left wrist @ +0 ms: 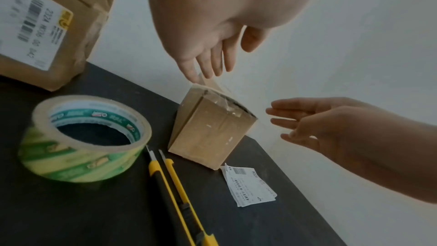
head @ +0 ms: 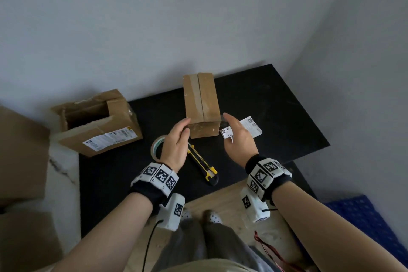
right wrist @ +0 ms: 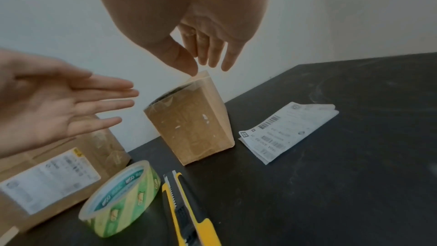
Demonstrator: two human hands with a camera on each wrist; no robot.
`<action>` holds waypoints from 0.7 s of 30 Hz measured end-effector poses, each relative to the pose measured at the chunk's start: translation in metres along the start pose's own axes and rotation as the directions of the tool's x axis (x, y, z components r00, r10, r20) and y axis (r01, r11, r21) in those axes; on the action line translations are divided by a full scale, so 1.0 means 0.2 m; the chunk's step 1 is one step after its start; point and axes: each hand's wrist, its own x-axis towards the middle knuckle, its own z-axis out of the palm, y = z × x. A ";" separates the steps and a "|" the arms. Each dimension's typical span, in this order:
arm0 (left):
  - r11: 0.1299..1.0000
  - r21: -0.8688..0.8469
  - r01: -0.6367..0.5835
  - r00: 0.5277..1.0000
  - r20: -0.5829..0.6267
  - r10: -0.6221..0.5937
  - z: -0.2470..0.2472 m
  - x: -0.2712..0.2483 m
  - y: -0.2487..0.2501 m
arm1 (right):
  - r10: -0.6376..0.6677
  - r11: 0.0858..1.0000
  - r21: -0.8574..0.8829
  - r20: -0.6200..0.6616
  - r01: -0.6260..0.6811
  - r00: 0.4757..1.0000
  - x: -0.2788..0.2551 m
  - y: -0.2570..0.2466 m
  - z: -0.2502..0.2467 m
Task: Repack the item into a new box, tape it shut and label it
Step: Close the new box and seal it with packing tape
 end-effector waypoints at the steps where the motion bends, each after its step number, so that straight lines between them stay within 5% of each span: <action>1: 0.998 -0.054 0.040 0.999 0.013 -0.039 0.02 0.00 0.01 | -0.032 0.999 -0.018 0.020 0.033 0.999 0.00 0.00 0.00; 11: 0.960 -0.216 0.179 0.984 0.021 -0.179 0.13 0.04 0.00 | 0.047 0.990 0.127 0.083 -0.057 0.995 0.06 0.03 0.05; 17: 0.947 -0.245 0.207 0.977 0.007 -0.211 0.14 0.08 -0.02 | 0.144 0.895 0.421 0.044 -0.149 0.989 0.07 0.06 0.11; 21: 0.950 -0.212 0.230 0.972 0.011 -0.233 0.11 0.12 -0.07 | 0.134 0.920 0.367 0.045 -0.141 0.990 0.10 0.12 0.10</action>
